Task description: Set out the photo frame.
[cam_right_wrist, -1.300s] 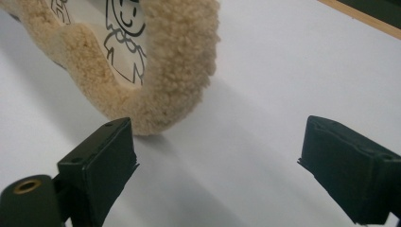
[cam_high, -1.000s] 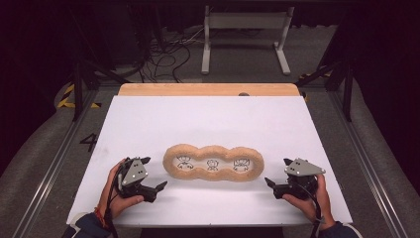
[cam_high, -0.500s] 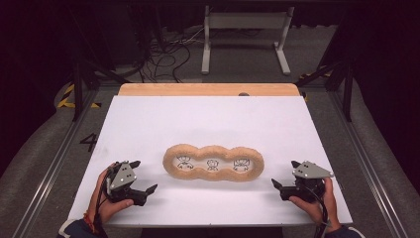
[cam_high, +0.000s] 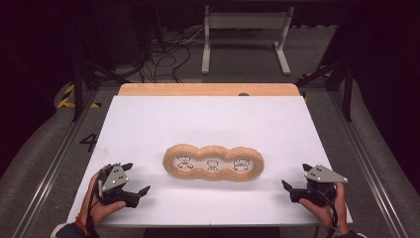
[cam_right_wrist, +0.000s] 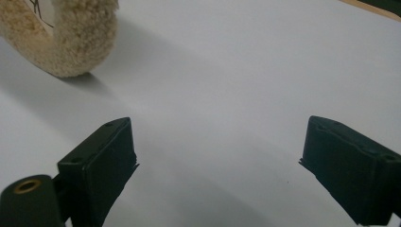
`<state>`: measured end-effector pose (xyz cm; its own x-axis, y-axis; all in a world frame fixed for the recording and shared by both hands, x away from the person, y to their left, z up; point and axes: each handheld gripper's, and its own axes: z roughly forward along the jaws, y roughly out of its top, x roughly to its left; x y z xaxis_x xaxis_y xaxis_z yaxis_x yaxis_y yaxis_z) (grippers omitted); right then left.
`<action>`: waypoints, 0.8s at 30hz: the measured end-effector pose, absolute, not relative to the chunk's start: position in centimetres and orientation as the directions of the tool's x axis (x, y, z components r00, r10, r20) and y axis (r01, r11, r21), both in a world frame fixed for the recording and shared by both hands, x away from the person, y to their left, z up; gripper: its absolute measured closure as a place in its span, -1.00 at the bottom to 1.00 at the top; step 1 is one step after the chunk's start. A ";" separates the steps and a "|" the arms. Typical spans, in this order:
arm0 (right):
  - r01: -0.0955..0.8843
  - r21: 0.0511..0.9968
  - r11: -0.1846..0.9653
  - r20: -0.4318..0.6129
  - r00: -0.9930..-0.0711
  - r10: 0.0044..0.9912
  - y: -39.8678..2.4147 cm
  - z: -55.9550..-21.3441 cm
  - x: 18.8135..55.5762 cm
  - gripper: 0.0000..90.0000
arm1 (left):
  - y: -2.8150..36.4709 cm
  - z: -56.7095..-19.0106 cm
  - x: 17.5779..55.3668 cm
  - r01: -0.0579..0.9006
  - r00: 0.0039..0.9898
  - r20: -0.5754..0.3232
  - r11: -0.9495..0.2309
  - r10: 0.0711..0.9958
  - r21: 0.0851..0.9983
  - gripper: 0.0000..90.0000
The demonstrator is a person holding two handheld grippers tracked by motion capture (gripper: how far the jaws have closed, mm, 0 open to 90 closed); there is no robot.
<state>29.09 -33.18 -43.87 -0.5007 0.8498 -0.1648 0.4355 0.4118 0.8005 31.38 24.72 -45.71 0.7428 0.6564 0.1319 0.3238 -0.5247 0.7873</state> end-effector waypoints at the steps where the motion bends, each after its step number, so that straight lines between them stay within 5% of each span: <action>1: 0.439 0.799 0.411 -0.166 -0.496 0.852 -33.4 -44.0 29.0 -0.77 | 24.9 -45.8 31.4 0.323 0.743 0.133 -0.526 0.656 0.786 -0.87; 24: 0.423 0.839 0.343 -0.149 -0.427 0.892 -36.3 -44.7 27.9 -0.77 | 29.2 -46.0 30.9 0.374 0.677 0.009 -0.355 0.736 0.857 -0.87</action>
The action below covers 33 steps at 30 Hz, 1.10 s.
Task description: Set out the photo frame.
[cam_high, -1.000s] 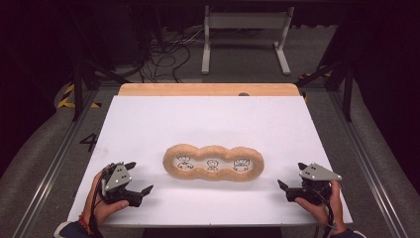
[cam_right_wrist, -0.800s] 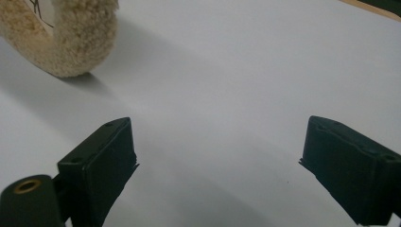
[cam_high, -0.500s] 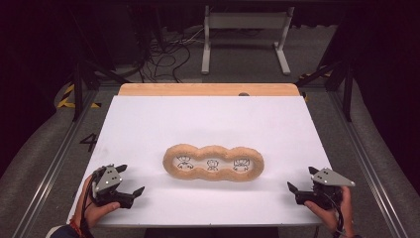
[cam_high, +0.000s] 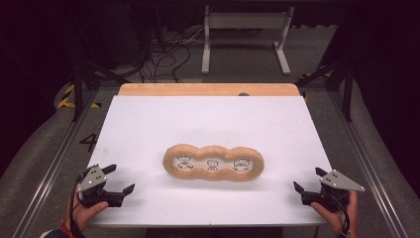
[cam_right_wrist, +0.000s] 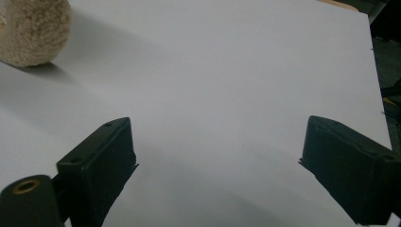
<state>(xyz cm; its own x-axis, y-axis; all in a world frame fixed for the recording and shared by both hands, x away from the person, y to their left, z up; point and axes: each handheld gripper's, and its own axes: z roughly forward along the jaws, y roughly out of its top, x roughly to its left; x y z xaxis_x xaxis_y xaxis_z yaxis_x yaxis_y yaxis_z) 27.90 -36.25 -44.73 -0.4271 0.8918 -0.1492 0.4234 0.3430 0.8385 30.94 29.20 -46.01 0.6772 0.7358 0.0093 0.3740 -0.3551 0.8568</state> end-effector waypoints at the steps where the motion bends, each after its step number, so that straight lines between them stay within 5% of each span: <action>1: 0.423 0.839 0.342 -0.149 -0.426 0.893 -36.2 -44.7 27.9 -0.77 | 29.3 -46.0 31.0 0.376 0.676 0.001 -0.347 0.737 0.859 -0.87; 33: 0.438 0.826 0.356 -0.152 -0.435 0.887 -36.0 -45.0 28.2 -0.79 | 28.0 -46.3 30.9 0.358 0.703 0.057 -0.423 0.709 0.832 -0.87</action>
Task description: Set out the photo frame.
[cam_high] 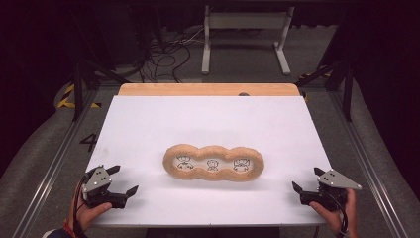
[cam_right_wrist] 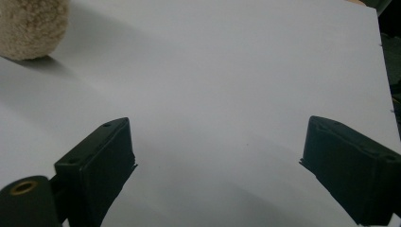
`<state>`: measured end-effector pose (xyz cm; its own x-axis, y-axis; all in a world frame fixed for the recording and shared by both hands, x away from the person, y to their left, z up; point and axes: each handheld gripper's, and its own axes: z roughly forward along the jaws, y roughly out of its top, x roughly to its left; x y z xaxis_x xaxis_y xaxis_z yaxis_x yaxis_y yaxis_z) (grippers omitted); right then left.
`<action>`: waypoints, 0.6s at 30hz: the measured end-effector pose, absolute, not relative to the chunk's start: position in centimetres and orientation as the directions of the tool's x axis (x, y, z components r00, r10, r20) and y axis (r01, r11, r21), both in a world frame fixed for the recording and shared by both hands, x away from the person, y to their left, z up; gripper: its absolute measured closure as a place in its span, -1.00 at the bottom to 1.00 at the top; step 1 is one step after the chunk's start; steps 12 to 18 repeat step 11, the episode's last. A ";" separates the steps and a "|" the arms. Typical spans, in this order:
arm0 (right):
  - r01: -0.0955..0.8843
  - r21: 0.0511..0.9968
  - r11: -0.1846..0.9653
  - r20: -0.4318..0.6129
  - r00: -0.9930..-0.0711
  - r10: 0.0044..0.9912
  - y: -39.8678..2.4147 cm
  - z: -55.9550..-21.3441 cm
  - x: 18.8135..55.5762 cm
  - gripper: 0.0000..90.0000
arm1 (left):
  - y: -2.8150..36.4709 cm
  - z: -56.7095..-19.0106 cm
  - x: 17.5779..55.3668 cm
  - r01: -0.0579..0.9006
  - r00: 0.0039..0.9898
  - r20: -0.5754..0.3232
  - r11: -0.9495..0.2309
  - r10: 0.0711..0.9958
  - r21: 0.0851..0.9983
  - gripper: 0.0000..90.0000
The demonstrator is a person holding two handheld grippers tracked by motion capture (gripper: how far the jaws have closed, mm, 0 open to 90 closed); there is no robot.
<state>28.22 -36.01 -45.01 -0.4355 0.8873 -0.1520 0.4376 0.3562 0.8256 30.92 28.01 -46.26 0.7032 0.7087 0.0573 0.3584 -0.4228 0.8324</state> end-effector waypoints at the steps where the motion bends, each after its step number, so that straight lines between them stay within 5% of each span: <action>1: 0.437 0.826 0.356 -0.153 -0.435 0.887 -36.0 -45.0 28.2 -0.79 | 28.0 -46.3 30.9 0.359 0.703 0.056 -0.422 0.709 0.832 -0.87; 18: 0.448 0.823 0.351 -0.144 -0.433 0.890 -35.9 -45.2 28.4 -0.82 | 27.5 -46.4 31.3 0.363 0.696 0.062 -0.425 0.715 0.829 -0.87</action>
